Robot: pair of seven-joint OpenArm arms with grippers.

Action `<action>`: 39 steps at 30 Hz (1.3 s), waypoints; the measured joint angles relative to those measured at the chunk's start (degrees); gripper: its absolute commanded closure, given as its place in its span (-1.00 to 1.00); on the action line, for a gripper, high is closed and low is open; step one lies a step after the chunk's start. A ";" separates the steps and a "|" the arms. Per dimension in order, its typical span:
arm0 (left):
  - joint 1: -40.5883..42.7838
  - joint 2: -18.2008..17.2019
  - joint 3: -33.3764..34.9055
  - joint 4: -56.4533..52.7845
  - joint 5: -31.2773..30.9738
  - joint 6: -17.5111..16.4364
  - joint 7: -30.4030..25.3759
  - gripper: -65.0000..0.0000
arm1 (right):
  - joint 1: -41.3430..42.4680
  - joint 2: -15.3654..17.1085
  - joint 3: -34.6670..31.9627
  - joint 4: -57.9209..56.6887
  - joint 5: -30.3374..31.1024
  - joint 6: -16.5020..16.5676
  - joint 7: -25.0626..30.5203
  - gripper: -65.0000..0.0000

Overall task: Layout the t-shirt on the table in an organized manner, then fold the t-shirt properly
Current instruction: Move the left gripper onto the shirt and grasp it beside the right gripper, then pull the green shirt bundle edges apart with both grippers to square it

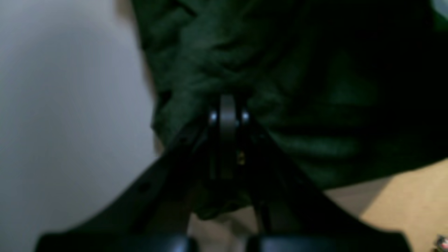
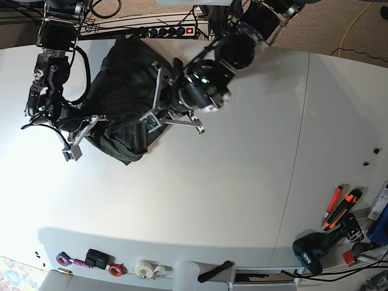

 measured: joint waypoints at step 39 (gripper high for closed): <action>2.71 -2.19 -7.74 -5.25 -38.97 -11.69 3.48 1.00 | 5.09 -1.05 0.07 -1.44 5.86 6.34 1.53 1.00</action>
